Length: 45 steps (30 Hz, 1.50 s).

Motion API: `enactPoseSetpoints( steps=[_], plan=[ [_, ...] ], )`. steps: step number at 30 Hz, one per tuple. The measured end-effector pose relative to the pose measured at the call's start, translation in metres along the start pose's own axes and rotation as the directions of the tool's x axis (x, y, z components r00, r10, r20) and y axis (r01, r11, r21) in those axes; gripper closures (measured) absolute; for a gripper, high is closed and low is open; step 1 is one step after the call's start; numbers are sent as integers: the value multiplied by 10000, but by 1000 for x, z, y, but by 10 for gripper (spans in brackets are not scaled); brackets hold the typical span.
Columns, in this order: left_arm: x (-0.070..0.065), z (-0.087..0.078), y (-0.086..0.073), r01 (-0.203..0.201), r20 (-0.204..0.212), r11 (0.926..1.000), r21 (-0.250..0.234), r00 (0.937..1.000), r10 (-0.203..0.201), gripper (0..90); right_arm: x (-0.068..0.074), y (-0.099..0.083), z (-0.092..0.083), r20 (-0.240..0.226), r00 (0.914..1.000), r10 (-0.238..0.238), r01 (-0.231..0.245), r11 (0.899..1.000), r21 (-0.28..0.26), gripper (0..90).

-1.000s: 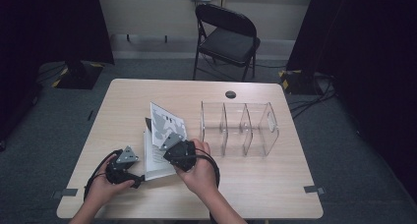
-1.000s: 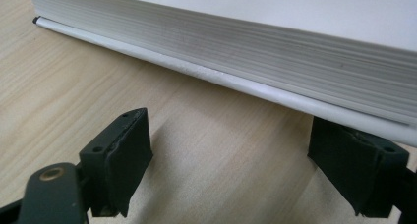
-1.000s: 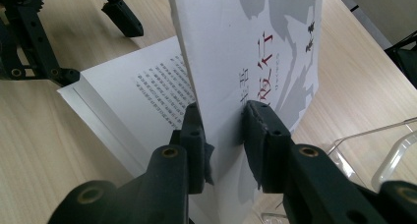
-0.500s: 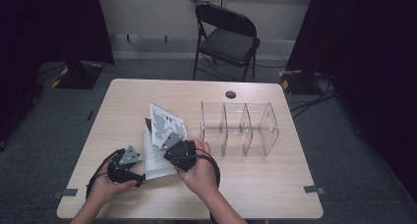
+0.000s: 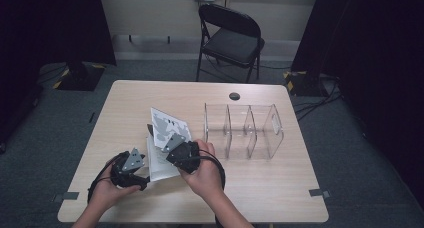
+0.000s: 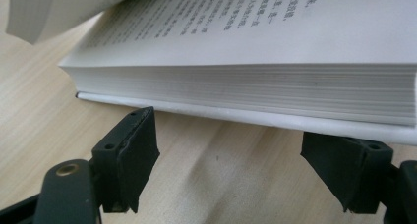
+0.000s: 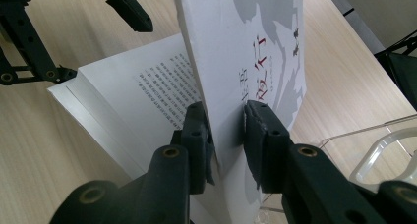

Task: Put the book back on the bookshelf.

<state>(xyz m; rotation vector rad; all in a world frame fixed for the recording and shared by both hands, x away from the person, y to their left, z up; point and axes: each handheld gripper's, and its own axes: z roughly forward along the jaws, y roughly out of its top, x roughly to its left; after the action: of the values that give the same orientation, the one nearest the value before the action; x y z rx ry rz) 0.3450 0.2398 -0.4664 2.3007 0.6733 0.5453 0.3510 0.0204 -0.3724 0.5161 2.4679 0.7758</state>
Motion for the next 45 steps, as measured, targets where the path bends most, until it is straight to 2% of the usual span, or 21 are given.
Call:
enactPoseSetpoints(
  steps=[7,9,18,25,30,31,32,33,34,35,37,38,40,41,42,43,44,45],
  plan=[
    [2,-2,-1,-17,-33,10000,-49,10000,17,204,1,3,-1,-63,10000,-28,28,9999,142,706],
    [2,-3,-1,125,-39,9998,-145,9999,-126,205,1,3,-1,-74,10000,-29,30,10000,91,706],
    [-1,-12,6,-381,-168,9986,-357,9992,376,220,-1,7,-6,-122,9999,-55,55,10000,22,706],
    [-1,-16,7,-245,-384,9987,-440,9990,228,221,1,10,-7,-141,9999,-96,98,9999,93,706],
    [-2,-16,9,-376,-491,9980,-516,9982,351,218,-1,13,-8,-143,9998,-130,131,9999,105,708],
    [-2,-17,10,-458,-510,9980,-429,9977,436,220,-1,13,-9,-143,9998,-138,139,9999,98,712],
    [-3,-16,10,-396,-559,9979,-509,9978,367,223,-2,13,-10,-263,9996,-115,114,9999,-16,786],
    [-2,-15,11,-425,-522,9980,-464,9978,401,221,-5,14,-15,-536,9986,15,-41,9988,-496,809],
    [-4,-13,10,-486,-481,9982,-341,9977,469,198,-6,17,-19,-377,9993,51,-71,9985,-538,832],
    [-4,-12,10,-539,-414,9980,-318,9978,526,208,-8,19,-22,-238,9997,19,-29,9991,-427,837],
    [-5,-9,9,-361,-274,9981,-502,9990,347,272,-15,18,-21,-405,9991,130,-141,9995,-272,838],
    [-6,-8,9,-645,-274,9977,-194,9976,639,268,-16,17,-20,-456,9989,62,-69,9999,-143,837],
    [-8,-3,6,-776,-256,9970,-3,9967,775,263,-13,10,-15,-708,9971,263,-257,9996,97,820],
    [-7,-1,3,-848,-155,9960,291,9962,853,263,-11,5,-12,-828,9962,261,-250,9996,132,817],
    [-7,2,0,-775,-141,9964,335,9969,780,264,-7,1,-8,-830,9962,244,-227,9995,222,819],
    [-6,4,-2,-852,-194,9947,570,9961,864,265,-4,-3,-4,-901,9958,164,-133,9993,346,823],
    [-6,6,-4,-935,-208,9925,785,9952,954,265,-3,-7,-1,-972,9949,273,-237,9990,381,829],
    [-5,7,-6,-723,-274,9967,370,9969,733,266,-2,-11,3,-1101,9934,323,-272,9985,477,836]
  ],
)
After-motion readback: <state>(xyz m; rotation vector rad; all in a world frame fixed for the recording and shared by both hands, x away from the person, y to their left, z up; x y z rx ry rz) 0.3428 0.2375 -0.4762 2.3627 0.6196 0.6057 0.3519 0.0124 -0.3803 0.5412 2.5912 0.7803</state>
